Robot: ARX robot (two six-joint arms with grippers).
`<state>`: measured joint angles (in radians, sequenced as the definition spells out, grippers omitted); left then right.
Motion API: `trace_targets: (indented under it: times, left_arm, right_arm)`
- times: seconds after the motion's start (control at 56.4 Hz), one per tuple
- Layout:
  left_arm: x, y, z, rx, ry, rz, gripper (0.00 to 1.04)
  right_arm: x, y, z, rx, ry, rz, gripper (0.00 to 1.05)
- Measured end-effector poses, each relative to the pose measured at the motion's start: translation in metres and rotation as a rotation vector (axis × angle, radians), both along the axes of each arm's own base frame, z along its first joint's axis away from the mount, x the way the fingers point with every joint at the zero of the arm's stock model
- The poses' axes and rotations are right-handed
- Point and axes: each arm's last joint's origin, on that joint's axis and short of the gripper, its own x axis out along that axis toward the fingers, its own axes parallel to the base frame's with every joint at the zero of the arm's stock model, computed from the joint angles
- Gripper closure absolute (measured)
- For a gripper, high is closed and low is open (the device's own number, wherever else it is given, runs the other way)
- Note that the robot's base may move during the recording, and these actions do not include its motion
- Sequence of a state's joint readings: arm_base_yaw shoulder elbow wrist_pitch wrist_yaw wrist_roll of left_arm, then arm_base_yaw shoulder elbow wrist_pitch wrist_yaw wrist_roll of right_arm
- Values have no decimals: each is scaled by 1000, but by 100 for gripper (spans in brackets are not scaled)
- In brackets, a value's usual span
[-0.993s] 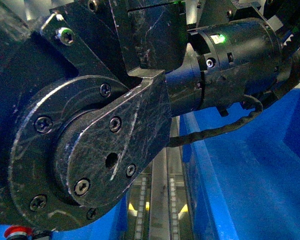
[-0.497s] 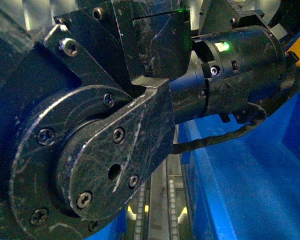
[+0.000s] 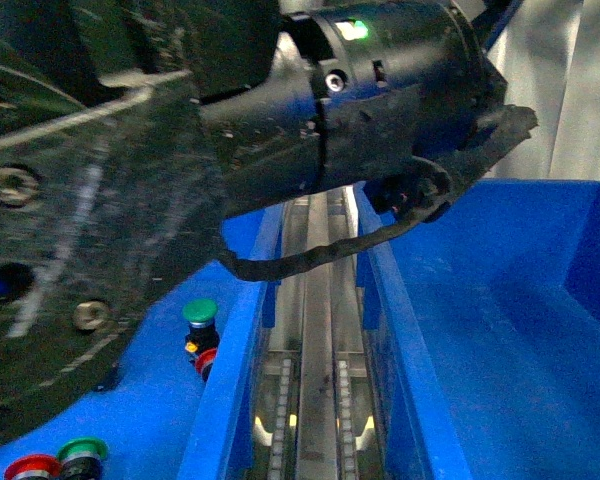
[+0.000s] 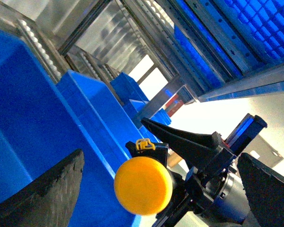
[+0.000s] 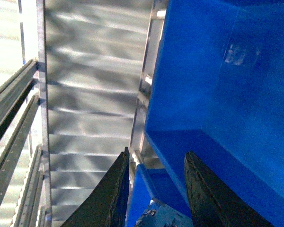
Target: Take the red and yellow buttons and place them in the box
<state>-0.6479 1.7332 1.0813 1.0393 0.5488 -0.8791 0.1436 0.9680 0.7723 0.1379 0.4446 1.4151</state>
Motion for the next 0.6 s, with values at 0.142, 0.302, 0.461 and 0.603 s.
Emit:
trace_targets:
  times: [0.142, 0.302, 0.461, 0.603]
  left_arm:
    - [-9, 23, 1, 27, -9, 87, 8]
    - [-26, 59, 1, 71, -24, 223, 8]
    - [-57, 101, 6, 102, -50, 356, 8]
    - [-96, 138, 4, 137, -53, 491, 8]
  right_arm:
    - [1, -8, -6, -17, 12, -16, 76]
    - [-1, -19, -11, -31, 24, -37, 76]
    - [-5, -27, -11, -58, 14, -53, 76]
    - [-9, -30, -12, -79, 8, -56, 76]
